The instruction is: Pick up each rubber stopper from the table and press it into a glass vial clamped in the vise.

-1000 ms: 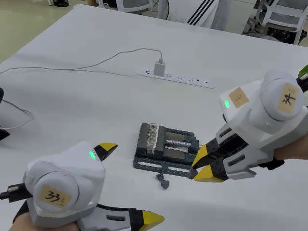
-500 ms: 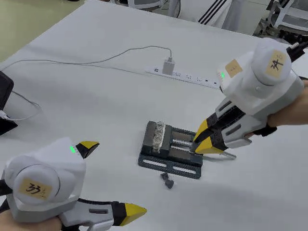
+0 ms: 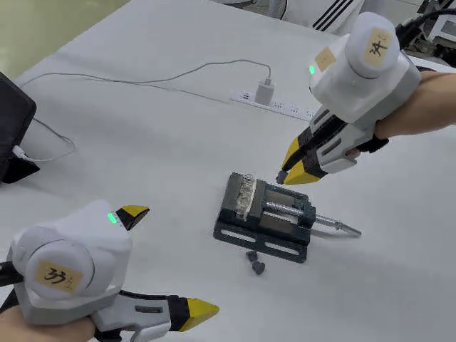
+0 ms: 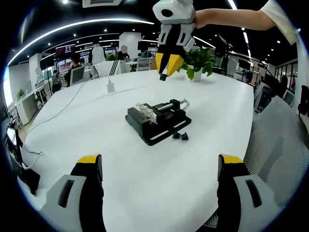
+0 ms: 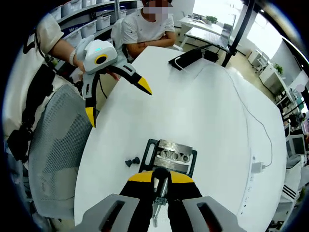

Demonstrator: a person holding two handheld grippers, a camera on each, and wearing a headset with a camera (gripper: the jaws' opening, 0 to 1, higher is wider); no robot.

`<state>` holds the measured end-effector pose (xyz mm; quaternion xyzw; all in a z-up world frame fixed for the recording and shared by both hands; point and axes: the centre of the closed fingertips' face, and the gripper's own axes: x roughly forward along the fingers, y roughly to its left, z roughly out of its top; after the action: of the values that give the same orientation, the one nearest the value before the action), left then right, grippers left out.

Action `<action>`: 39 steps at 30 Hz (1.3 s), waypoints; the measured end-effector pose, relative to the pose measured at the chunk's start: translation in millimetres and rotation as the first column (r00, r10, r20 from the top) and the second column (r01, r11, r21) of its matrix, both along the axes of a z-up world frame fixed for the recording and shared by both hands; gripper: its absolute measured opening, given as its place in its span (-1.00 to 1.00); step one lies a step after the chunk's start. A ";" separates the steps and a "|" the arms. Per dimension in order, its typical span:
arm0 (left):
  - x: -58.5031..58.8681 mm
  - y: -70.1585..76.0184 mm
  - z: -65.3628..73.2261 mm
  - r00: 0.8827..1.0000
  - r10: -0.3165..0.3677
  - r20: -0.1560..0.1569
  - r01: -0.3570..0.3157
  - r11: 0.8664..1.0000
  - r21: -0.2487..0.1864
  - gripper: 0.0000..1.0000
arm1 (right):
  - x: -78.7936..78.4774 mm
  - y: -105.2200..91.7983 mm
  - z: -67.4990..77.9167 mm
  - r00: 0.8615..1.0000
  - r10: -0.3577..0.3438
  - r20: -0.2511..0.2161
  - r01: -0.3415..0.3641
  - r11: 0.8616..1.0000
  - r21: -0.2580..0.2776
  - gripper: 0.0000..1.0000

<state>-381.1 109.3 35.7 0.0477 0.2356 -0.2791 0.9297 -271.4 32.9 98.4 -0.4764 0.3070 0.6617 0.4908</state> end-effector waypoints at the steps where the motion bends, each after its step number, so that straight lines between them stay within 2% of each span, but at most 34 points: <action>1: -0.2 1.2 -0.3 1.000 0.004 -0.003 -0.004 1.000 0.001 0.98 | 3.2 2.0 -1.0 1.000 0.007 0.002 -0.007 1.000 -0.005 -0.89; 10: 1.3 7.8 0.7 1.000 0.026 -0.009 -0.026 1.000 0.009 0.98 | 25.9 17.3 -13.8 0.998 0.059 0.028 -0.058 0.997 -0.044 -0.90; 16: 2.3 10.8 0.8 0.999 0.031 -0.014 -0.031 0.999 0.018 0.98 | 31.7 24.6 -25.8 0.992 0.117 0.038 -0.113 0.989 -0.093 -0.90; 21: 2.2 12.1 0.7 0.999 0.041 -0.018 -0.041 0.999 0.018 0.98 | 35.2 29.7 -37.2 0.990 0.136 0.037 -0.131 0.984 -0.123 -0.90; 23: 1.3 11.7 0.0 0.999 0.043 -0.021 -0.042 0.999 0.020 0.98 | 35.8 29.5 -42.9 0.987 0.155 0.041 -0.147 0.978 -0.149 -0.90; 27: -0.2 11.0 -1.1 0.999 0.044 -0.026 -0.043 0.999 0.018 0.98 | 37.0 34.0 -53.0 0.987 0.157 0.029 -0.150 0.976 -0.159 -0.90; 30: -0.9 11.1 -1.2 0.999 0.045 -0.029 -0.045 0.999 0.017 0.98 | 42.5 31.9 -59.3 0.985 0.166 0.052 -0.153 0.969 -0.194 -0.90; 39: -0.8 11.9 -0.6 0.998 0.049 -0.031 -0.048 0.999 0.017 0.97 | 44.4 33.0 -64.5 0.987 0.155 0.040 -0.143 0.967 -0.208 -0.90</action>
<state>-381.9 121.2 35.0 0.0453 0.2537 -0.2552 0.9319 -227.0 65.9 33.9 -0.5646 0.3229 0.6479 0.3964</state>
